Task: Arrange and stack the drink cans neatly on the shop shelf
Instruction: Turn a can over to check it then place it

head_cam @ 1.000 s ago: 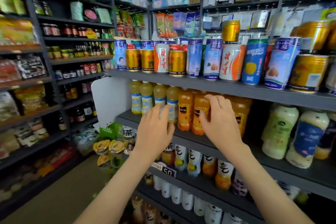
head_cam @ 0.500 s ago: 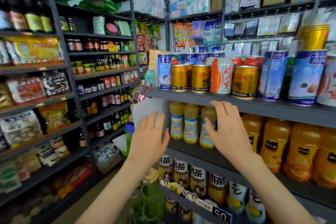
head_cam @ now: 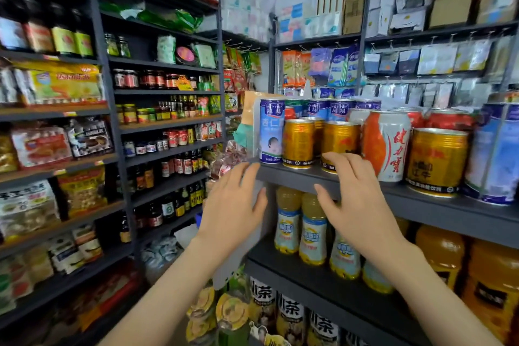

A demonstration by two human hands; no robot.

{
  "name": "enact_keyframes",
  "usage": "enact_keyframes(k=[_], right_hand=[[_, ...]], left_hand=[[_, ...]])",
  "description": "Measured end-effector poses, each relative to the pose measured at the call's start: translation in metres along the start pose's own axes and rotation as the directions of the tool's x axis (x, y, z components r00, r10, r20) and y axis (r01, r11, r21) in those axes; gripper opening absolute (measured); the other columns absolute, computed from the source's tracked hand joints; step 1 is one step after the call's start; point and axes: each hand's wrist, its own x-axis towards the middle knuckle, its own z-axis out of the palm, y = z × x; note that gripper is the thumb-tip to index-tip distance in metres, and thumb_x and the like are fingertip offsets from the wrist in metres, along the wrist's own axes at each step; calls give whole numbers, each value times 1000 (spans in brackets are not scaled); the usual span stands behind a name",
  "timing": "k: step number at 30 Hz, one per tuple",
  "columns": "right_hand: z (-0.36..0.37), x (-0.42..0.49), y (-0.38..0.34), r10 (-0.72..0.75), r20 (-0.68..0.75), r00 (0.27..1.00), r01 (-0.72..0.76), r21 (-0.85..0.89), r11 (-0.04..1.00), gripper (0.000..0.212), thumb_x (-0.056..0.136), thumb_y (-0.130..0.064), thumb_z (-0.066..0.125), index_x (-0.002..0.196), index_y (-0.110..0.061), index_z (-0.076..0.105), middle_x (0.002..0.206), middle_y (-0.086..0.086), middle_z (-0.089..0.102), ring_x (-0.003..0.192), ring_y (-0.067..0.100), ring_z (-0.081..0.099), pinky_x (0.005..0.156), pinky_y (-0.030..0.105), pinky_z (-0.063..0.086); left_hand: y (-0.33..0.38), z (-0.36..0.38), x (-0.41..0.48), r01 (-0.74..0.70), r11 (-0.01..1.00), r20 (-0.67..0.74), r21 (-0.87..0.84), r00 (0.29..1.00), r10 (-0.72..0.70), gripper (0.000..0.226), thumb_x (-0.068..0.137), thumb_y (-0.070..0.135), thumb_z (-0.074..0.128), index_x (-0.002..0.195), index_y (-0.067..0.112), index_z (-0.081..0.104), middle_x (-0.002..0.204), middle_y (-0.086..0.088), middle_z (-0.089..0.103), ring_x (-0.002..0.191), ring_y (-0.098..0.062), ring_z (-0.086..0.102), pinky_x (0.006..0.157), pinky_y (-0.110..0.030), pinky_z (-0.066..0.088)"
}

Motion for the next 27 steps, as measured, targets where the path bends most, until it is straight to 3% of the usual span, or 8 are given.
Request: enact_keyframes(k=[5, 9, 12, 16, 18, 20, 21, 27], right_hand=[[6, 19, -4, -16, -6, 1000, 16, -30, 999, 50, 87, -24, 61, 133, -12, 47, 125, 3, 50, 118, 14, 40, 100, 25, 31], [19, 35, -14, 7, -46, 999, -10, -71, 997, 50, 85, -21, 66, 131, -11, 49, 122, 3, 51, 114, 13, 41, 98, 20, 29], [29, 51, -23, 54, -76, 996, -59, -68, 996, 50, 85, -19, 67, 130, -10, 49, 122, 4, 52, 115, 14, 41, 98, 17, 27], [43, 71, -38, 112, -125, 986, -119, -48, 992, 46, 85, -19, 67, 128, -12, 50, 118, 2, 52, 113, 14, 43, 94, 14, 26], [48, 76, -45, 138, -138, 981, -146, -52, 988, 45, 86, -20, 66, 127, -13, 51, 117, 1, 53, 113, 14, 45, 95, 15, 28], [52, 78, -50, 157, -143, 977, -168, -74, 983, 45, 85, -19, 67, 127, -12, 51, 116, 1, 53, 113, 15, 46, 95, 19, 32], [53, 78, -52, 164, -142, 976, -178, -87, 980, 45, 85, -19, 67, 127, -12, 51, 116, 1, 53, 112, 14, 46, 96, 21, 34], [44, 77, -58, 226, -132, 965, -245, -152, 957, 44, 85, -17, 67, 126, -10, 52, 111, -5, 50, 110, 12, 45, 91, 10, 27]], left_hand=[[-18, 2, 33, -44, 998, -69, -53, 997, 40, 50, 88, 38, 37, 123, 7, 55, 118, -9, 61, 107, -26, 60, 84, -36, 51], [-36, 12, 61, -45, 971, -71, -233, 997, 30, 42, 90, 28, 54, 126, 8, 53, 120, -10, 57, 109, -27, 56, 86, -33, 46], [-50, 20, 82, 38, 894, 26, -446, 999, -30, 47, 89, 31, 59, 131, 14, 47, 124, -6, 54, 111, -22, 53, 84, -25, 39], [-62, 28, 104, 146, 752, 131, -643, 988, -80, 54, 86, 36, 64, 131, 13, 45, 124, -1, 55, 109, -13, 54, 86, -22, 41], [-64, 31, 112, 164, 702, 171, -693, 983, -61, 54, 84, 36, 66, 128, 11, 46, 118, 1, 57, 104, -11, 55, 84, -19, 44], [-63, 36, 117, 155, 660, 184, -735, 983, -26, 40, 83, 33, 68, 114, 16, 48, 97, 13, 55, 85, -1, 54, 69, -5, 40], [-62, 38, 119, 144, 647, 180, -749, 984, -11, 35, 83, 31, 69, 107, 21, 46, 89, 18, 51, 78, 4, 51, 65, -5, 40], [-58, 52, 130, 147, 602, 180, -785, 984, -5, 37, 79, 40, 69, 101, 24, 44, 105, 2, 62, 97, -17, 60, 83, -38, 50]])
